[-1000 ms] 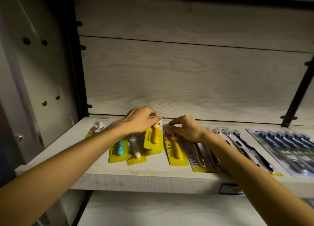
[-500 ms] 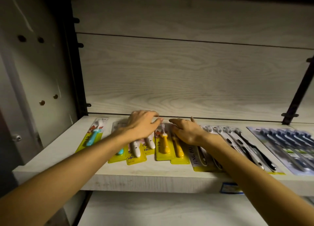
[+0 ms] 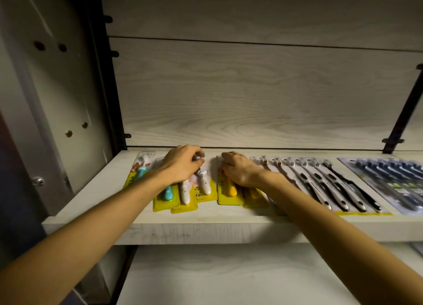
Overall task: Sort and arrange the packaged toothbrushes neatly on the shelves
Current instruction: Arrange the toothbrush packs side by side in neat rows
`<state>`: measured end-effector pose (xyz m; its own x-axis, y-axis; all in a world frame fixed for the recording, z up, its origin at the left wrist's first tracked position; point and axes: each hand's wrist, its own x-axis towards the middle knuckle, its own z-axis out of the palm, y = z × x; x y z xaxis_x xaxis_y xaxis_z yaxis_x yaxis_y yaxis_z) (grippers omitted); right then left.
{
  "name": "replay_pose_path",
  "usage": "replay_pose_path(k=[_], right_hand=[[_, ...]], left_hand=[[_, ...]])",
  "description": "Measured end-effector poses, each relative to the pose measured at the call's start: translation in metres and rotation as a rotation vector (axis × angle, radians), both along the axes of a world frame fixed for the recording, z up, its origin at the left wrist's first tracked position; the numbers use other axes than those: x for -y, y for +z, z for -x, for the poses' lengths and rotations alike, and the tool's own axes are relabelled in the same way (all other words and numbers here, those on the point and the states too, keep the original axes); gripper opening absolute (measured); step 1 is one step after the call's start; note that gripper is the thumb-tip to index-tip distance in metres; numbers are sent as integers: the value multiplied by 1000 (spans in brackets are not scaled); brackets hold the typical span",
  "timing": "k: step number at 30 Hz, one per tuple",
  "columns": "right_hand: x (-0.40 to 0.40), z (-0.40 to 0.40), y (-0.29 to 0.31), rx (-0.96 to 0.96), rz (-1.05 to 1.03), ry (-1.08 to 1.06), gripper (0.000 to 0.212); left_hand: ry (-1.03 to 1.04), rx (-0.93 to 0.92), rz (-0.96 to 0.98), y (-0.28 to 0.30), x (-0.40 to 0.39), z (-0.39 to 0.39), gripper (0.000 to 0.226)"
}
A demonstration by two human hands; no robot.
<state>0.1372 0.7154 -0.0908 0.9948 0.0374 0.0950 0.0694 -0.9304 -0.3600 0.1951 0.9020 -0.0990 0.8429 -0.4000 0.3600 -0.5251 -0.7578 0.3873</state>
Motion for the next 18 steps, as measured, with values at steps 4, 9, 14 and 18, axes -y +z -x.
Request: replay_pose_path(k=[4, 9, 14, 18], right_hand=[[-4, 5, 0, 39, -81, -27, 34], [-5, 5, -2, 87, -173, -38, 47], [0, 2, -2, 138, -232, -26, 45], [6, 3, -5, 126, -241, -2, 43]], left_hand=[[-17, -4, 103, 0, -2, 1, 17], [-71, 15, 181, 2, -2, 4, 16], [-46, 41, 222, 2, -3, 7, 15], [-45, 42, 224, 4, -1, 11, 15]])
